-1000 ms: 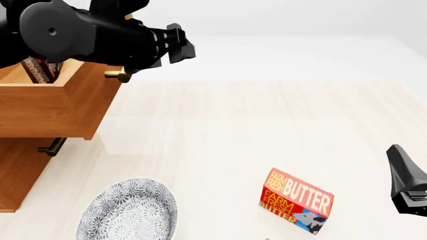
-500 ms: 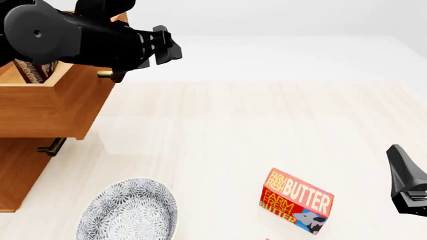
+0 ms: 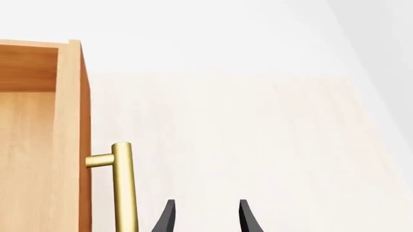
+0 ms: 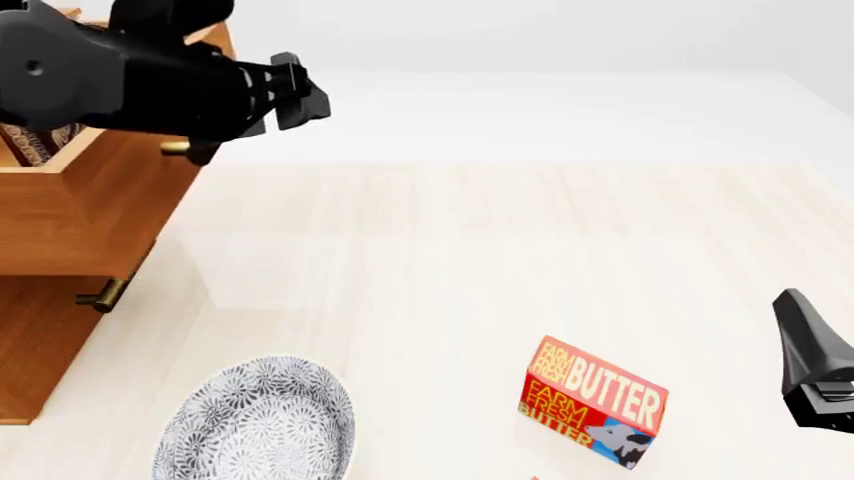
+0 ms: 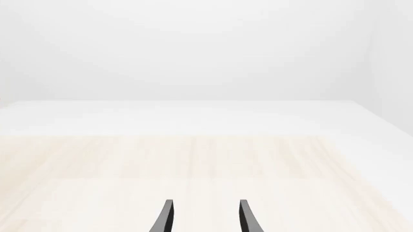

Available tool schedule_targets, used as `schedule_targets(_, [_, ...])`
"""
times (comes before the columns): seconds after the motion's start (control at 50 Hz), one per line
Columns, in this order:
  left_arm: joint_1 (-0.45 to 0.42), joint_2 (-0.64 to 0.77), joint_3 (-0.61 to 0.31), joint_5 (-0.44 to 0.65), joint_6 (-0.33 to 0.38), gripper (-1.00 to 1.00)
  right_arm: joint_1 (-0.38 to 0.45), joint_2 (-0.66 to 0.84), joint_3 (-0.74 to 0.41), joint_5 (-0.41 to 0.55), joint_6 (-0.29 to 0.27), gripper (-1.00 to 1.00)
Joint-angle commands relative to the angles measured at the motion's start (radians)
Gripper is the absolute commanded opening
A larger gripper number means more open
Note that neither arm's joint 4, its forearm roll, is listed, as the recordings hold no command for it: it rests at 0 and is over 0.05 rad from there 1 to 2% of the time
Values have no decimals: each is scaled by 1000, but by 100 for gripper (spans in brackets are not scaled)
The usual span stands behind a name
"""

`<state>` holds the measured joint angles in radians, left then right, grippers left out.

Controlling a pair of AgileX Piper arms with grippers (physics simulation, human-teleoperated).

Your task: Put the chocolate pudding in the top drawer of the cabinet and close it.

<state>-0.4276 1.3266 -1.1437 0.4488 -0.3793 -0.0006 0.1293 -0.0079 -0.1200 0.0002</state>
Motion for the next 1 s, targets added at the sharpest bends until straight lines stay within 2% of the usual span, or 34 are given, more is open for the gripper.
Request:
schedule_targets(0.02, [36, -8, 30, 12, -3, 100, 0, 0, 0, 0, 0, 100])
schedule_targets(0.5, [98, -58, 57, 34, 25, 100, 0, 0, 0, 0, 0, 100])
schedule_targets(0.66, [121, -72, 14, 56, 47, 100, 0, 0, 0, 0, 0, 100])
schedule_targets(0.86, [149, -106, 83, 39, 41, 100, 0, 0, 0, 0, 0, 100])
schedule_targets(1.0, [157, -106, 99, 31, 38, 100, 0, 0, 0, 0, 0, 100])
